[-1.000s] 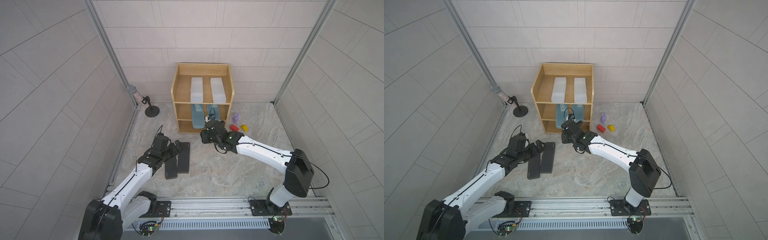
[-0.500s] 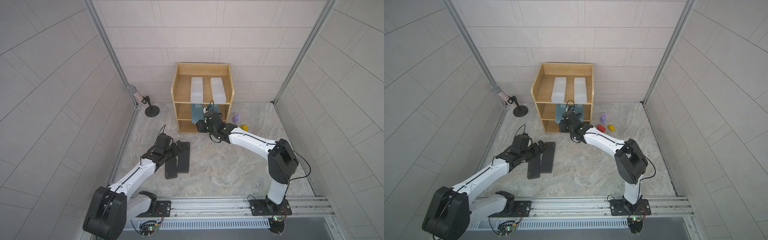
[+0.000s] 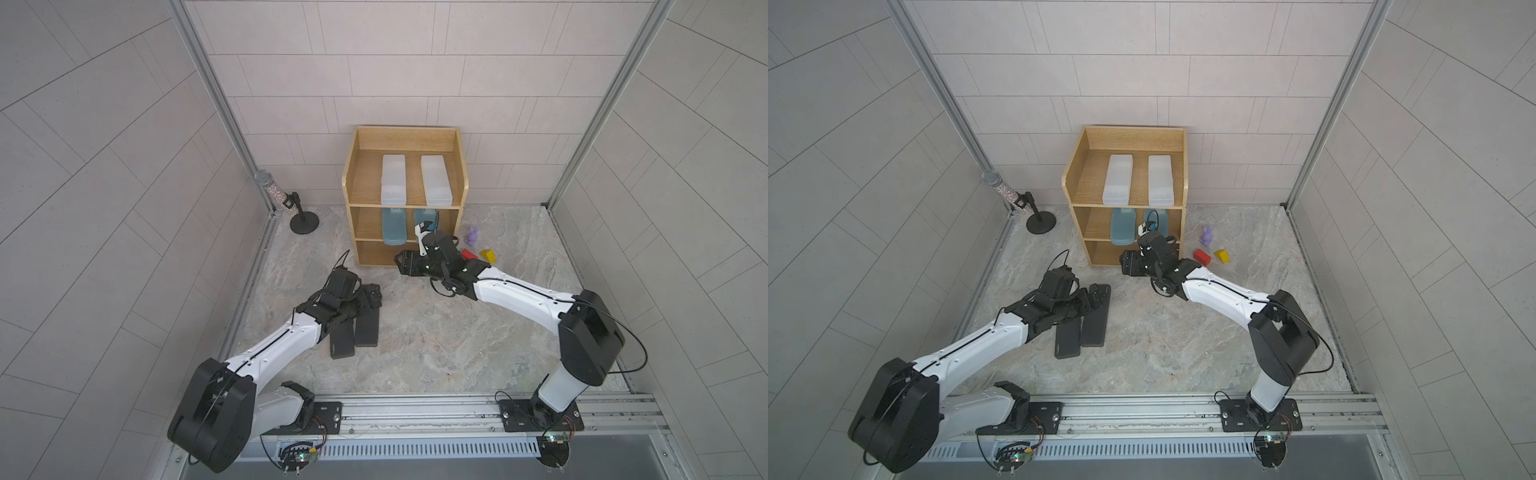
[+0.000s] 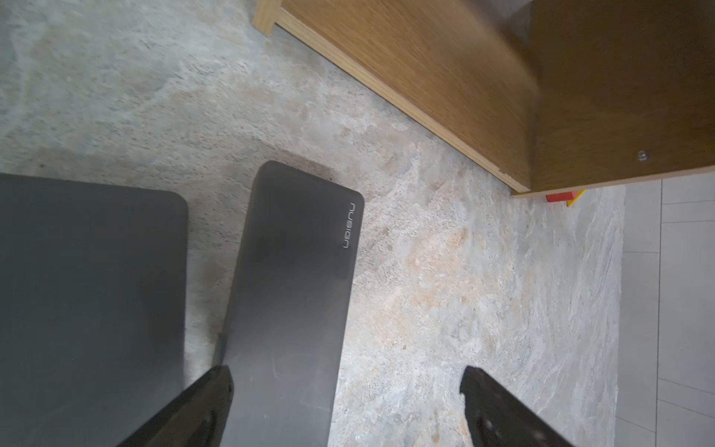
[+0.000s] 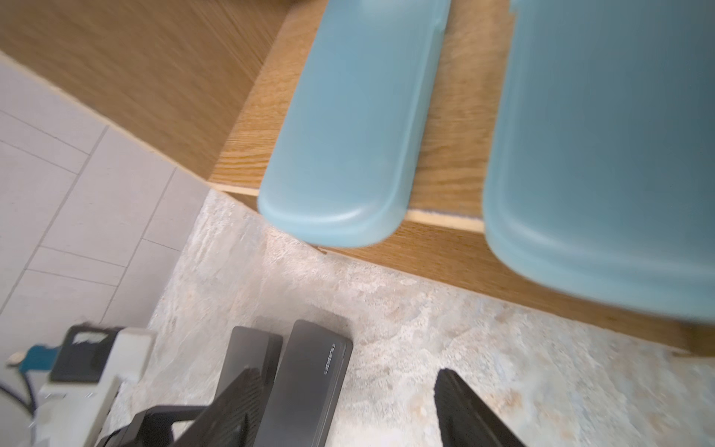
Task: Place the pencil cases on the shelf according to color
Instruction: Place the pencil case on the shelf, then move the pencil case to the center of the board.
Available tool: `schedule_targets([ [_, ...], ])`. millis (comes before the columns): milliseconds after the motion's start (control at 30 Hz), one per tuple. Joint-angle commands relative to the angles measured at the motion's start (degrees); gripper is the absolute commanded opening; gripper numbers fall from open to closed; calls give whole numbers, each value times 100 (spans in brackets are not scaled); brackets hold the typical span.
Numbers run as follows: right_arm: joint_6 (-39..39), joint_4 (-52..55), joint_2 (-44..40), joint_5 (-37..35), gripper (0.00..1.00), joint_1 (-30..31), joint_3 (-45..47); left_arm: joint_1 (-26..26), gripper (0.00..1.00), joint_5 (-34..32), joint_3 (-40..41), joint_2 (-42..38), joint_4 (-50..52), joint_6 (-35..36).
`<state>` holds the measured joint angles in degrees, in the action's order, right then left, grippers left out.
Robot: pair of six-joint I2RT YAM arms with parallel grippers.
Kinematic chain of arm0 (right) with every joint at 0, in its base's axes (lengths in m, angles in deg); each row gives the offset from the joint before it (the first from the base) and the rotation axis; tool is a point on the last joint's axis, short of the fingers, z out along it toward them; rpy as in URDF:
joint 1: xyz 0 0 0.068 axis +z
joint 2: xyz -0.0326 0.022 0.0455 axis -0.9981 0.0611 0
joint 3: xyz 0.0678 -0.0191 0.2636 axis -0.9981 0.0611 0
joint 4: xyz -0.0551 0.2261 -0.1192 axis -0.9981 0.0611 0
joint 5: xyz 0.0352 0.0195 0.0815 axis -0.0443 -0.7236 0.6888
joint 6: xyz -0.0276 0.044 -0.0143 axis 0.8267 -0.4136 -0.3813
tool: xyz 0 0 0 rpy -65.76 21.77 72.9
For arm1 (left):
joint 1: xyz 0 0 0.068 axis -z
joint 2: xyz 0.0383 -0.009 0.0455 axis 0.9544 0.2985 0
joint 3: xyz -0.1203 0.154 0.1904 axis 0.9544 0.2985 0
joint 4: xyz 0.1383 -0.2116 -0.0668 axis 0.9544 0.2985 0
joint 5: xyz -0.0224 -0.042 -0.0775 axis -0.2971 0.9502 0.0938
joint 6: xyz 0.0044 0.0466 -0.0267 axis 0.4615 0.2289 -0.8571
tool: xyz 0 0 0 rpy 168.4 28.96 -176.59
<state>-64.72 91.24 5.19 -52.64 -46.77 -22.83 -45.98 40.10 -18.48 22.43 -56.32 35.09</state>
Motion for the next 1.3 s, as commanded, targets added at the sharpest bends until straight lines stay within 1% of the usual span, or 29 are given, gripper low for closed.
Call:
schedule_targets([
  [0,85,-67,-783,-22,76,65,584,147,100,-489,-137,33,122,-36],
  [167,65,65,-1711,-97,77,336,1472,156,100,-543,-267,450,18,165],
  [300,-6,229,-2466,-339,78,650,2174,157,100,-904,-462,738,240,358],
  [400,-133,257,-2994,-439,78,798,2749,156,100,-1144,-467,793,266,359],
  [467,-243,340,-3314,-501,79,845,3128,163,100,-1156,-457,853,234,501],
  [567,-330,521,-3700,-498,79,853,3617,220,99,-1023,-464,1025,91,504],
  [767,-254,1155,-4587,-733,81,853,3893,467,99,-1285,-480,1505,-9,420],
  [800,-244,1241,-4716,-771,82,853,3901,482,99,-1304,-468,1587,12,262],
  [900,-217,1459,-5084,-903,82,853,3948,602,98,-1315,-497,1718,215,115],
  [1000,-216,1599,-5327,-997,83,849,4021,1005,98,-1343,-393,1778,15,-107],
  [1067,-225,1667,-5416,-1030,83,844,4045,1361,98,-1419,-416,1862,-82,-247],
  [1133,-216,1730,-5454,-1033,83,844,4068,1736,97,-1466,-498,2022,-207,-418],
  [1267,-212,1882,-5506,-1063,83,846,4048,2329,96,-1526,-684,2355,-585,-765],
])
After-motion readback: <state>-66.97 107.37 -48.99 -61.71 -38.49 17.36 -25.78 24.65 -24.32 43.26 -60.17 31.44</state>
